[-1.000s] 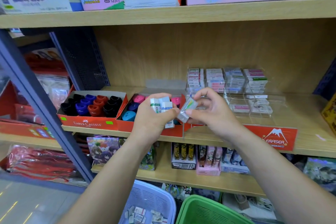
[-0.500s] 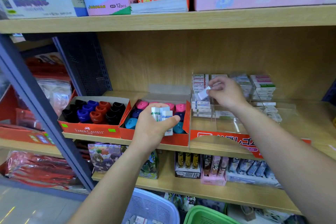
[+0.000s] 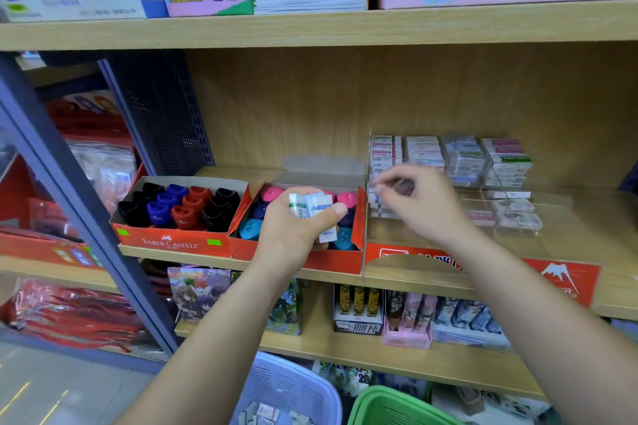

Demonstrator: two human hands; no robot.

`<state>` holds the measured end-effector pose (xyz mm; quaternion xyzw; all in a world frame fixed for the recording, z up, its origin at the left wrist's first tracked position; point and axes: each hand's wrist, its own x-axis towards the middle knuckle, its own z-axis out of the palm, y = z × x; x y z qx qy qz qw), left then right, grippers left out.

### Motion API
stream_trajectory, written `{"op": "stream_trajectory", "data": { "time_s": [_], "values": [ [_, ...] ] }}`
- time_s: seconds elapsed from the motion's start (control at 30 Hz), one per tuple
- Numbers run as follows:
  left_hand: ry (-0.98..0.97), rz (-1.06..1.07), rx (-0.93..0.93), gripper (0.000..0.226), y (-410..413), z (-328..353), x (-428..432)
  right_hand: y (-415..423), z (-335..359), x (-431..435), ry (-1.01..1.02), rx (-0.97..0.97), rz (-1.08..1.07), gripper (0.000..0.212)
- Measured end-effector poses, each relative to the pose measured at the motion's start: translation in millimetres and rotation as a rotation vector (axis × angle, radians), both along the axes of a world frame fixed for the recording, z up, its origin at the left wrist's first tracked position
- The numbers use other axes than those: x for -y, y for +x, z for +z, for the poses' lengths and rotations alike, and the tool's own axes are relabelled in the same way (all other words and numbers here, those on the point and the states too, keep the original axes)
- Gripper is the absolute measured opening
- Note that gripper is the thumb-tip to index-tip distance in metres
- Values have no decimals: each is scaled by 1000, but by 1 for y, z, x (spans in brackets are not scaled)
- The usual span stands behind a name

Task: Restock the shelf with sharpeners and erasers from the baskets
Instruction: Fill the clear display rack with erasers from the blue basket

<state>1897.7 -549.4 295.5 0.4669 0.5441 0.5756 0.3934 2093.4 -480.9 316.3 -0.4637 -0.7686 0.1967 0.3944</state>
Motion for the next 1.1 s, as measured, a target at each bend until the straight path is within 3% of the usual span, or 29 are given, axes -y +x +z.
{"op": "stream_trajectory", "data": {
  "time_s": [0.13, 0.2, 0.37, 0.5, 0.63, 0.83, 1.1],
  "values": [
    [4, -27, 41, 28, 7, 4, 4, -21, -12, 46, -205, -128, 268, 31],
    [18, -44, 51, 22, 9, 4, 6, -29, -18, 51, -219, -205, 263, 39],
    [18, -88, 117, 16, 6, 8, 13, -33, -19, 53, -259, -282, 293, 30],
    [-10, -150, 230, 45, 4, 11, 21, -32, -16, 53, -355, -379, 304, 35],
    [-20, -157, 240, 27, 1, 9, 26, -27, -17, 52, -408, -463, 285, 39],
    [0, -135, 210, 27, 2, 10, 27, -30, -19, 55, -372, -485, 313, 45],
    [30, -93, 126, 26, 6, 14, 29, -24, -14, 55, -392, -510, 282, 21]
  ]
}}
